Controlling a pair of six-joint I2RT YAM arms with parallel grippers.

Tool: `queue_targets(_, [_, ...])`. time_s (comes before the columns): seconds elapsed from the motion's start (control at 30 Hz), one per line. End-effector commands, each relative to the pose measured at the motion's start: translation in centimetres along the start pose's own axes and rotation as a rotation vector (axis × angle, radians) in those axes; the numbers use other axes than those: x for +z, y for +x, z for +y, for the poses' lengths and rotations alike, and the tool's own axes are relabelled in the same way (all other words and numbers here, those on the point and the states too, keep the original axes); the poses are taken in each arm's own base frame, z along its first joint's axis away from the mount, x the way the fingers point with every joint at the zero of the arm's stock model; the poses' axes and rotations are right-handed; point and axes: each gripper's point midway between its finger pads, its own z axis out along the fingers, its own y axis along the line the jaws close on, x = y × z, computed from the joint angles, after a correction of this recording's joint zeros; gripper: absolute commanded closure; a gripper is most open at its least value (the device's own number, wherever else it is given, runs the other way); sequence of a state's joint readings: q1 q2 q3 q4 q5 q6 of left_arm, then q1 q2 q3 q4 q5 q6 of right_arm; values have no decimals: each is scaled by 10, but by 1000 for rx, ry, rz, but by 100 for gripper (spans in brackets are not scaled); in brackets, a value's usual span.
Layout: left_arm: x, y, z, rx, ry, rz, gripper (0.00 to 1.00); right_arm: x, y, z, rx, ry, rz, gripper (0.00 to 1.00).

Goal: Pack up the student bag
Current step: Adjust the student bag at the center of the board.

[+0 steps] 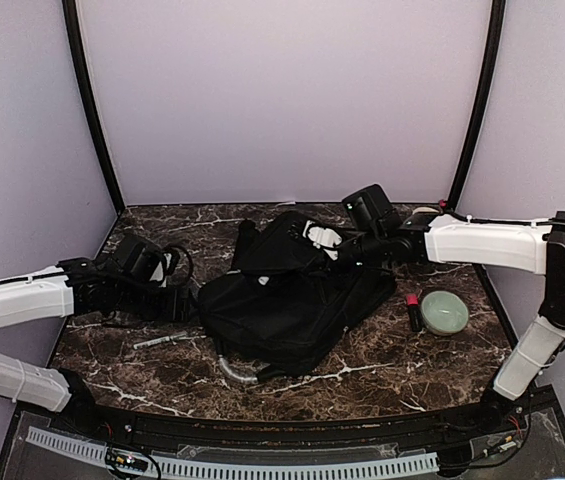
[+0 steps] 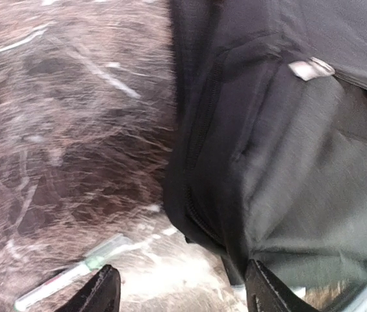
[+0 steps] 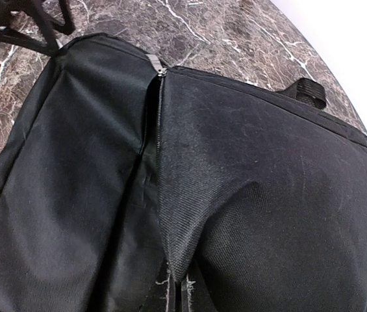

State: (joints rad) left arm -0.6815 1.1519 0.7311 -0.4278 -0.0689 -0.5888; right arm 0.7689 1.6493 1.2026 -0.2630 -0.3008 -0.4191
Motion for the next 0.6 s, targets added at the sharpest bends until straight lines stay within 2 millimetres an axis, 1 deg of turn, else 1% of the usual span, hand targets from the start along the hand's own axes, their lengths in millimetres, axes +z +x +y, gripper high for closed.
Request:
queue_targets(0.0, [-8, 21, -21, 131, 199, 46, 33, -8, 13, -47, 0, 168, 50, 100])
queue_targets(0.1, [-14, 15, -37, 145, 280, 31, 33, 4, 16, -52, -3, 155, 80, 100])
queue_targets(0.2, [-14, 9, -53, 149, 328, 46, 33, 18, 16, -60, -13, 154, 129, 100])
queue_targets(0.27, [-11, 2, -55, 157, 290, 46, 34, 21, 14, -73, -19, 202, 160, 100])
queue_targets(0.3, [-11, -3, -53, 157, 255, 40, 35, 20, 12, -82, -26, 238, 170, 100])
queue_targets(0.37, [-12, -14, -36, 151, 130, 30, 36, 15, 10, -97, -39, 316, 190, 100])
queue_targets(0.4, [-17, -18, -19, 129, 21, 40, 36, 11, 9, -102, -44, 344, 196, 100])
queue_targets(0.43, [-21, -23, -1, 88, -87, 43, 36, 8, 8, -102, -46, 355, 196, 100])
queue_targets(0.47, [-27, -25, 19, 38, -191, 49, 36, 3, 6, -99, -36, 350, 188, 100])
queue_targets(0.5, [-32, -27, 36, -16, -276, 51, 36, 1, 3, -90, -27, 327, 168, 100])
queue_targets(0.57, [-32, -26, 57, -96, -328, 68, 33, -2, 1, -70, -37, 287, 134, 100])
